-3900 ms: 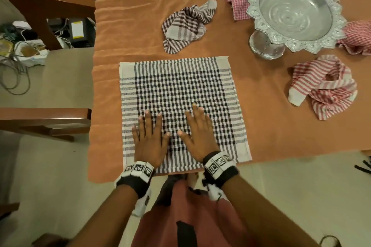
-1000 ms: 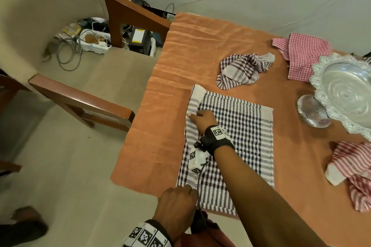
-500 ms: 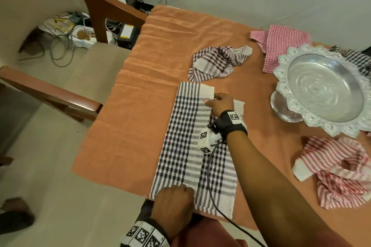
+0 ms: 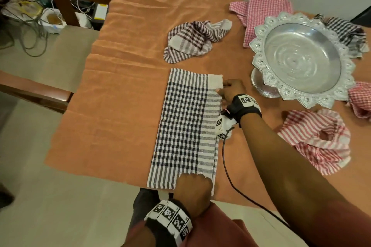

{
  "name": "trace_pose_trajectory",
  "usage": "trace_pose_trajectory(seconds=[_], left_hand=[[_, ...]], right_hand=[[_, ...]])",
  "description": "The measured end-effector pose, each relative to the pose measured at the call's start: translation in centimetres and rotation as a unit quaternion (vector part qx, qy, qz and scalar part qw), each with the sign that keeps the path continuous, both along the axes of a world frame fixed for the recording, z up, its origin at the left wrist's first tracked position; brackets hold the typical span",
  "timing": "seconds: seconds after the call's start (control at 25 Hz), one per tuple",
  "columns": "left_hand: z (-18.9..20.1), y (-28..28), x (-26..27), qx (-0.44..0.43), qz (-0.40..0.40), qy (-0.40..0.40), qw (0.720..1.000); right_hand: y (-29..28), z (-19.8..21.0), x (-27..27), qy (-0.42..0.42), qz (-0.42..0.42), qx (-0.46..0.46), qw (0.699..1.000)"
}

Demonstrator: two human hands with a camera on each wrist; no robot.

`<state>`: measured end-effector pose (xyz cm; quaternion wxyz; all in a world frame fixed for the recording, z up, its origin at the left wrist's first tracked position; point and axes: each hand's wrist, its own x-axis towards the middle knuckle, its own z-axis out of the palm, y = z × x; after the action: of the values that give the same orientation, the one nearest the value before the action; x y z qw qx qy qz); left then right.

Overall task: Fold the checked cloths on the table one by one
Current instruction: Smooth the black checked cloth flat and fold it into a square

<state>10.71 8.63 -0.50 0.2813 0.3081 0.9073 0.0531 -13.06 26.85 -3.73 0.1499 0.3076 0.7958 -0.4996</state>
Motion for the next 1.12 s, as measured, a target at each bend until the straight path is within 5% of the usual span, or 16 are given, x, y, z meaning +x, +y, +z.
trace_pose_trajectory(seconds=[0.36, 0.6, 0.72, 0.8, 0.92, 1.12], left_hand=[[0.3, 1.1, 0.0, -0.023, -0.014, -0.078, 0.997], [-1.2, 1.4, 0.4, 0.006, -0.035, -0.017, 0.999], [-1.3, -0.1, 0.3, 0.027, 0.047, -0.042, 0.998], [-0.9, -2.4, -0.2, 0.069, 0.131, 0.011, 0.989], [-1.7, -7.3, -0.4, 0.079, 0.305, 0.080, 0.946], [-2.9, -11.9, 1.0, 0.057, 0.446, 0.001, 0.893]], right_hand=[[1.7, -0.8, -0.2, -0.020, 0.055, 0.067, 0.996], [1.4, 0.1, -0.1, -0.016, 0.099, 0.164, 0.981], [0.8, 0.6, 0.0, 0.005, 0.156, 0.235, 0.959], [0.2, 0.6, -0.4, 0.021, 0.188, 0.246, 0.951], [-1.5, 0.7, -1.3, 0.064, 0.254, 0.291, 0.920], [-6.2, 1.4, -3.5, 0.115, 0.370, 0.300, 0.871]])
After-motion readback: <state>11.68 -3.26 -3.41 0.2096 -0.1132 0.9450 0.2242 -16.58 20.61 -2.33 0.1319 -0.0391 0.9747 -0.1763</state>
